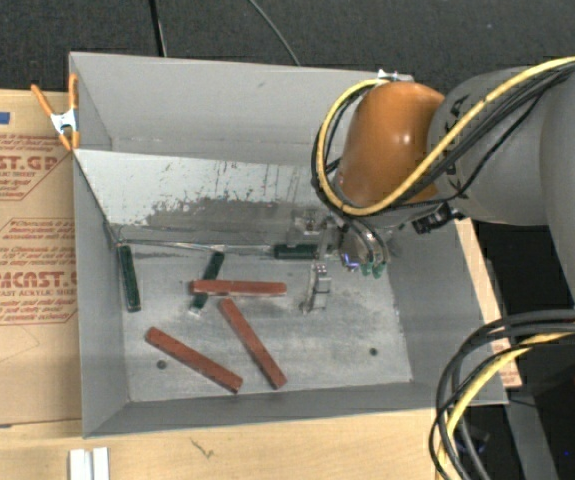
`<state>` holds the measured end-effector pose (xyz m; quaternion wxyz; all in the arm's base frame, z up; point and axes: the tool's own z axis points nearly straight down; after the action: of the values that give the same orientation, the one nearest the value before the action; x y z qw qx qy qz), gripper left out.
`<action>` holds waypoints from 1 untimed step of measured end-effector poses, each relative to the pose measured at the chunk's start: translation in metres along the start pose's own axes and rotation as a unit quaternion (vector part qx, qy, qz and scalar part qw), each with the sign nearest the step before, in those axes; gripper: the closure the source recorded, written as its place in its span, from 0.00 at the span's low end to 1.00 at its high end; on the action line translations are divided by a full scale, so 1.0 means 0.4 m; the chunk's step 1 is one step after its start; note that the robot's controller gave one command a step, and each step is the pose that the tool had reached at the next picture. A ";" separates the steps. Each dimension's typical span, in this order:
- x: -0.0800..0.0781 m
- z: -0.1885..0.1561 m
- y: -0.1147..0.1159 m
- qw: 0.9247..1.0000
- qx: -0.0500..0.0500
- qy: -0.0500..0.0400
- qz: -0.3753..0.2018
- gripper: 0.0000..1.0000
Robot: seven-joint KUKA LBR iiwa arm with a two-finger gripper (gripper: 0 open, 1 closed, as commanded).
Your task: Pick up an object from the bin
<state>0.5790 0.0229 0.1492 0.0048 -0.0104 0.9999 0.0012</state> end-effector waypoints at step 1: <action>0.085 0.154 0.001 1.000 0.001 0.004 -0.024 0.00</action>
Offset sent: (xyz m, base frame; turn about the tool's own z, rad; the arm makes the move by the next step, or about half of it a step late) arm -0.0179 0.0557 -0.0709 0.2720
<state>0.5458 0.0228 0.0874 0.0012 -0.0341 0.9994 -0.0001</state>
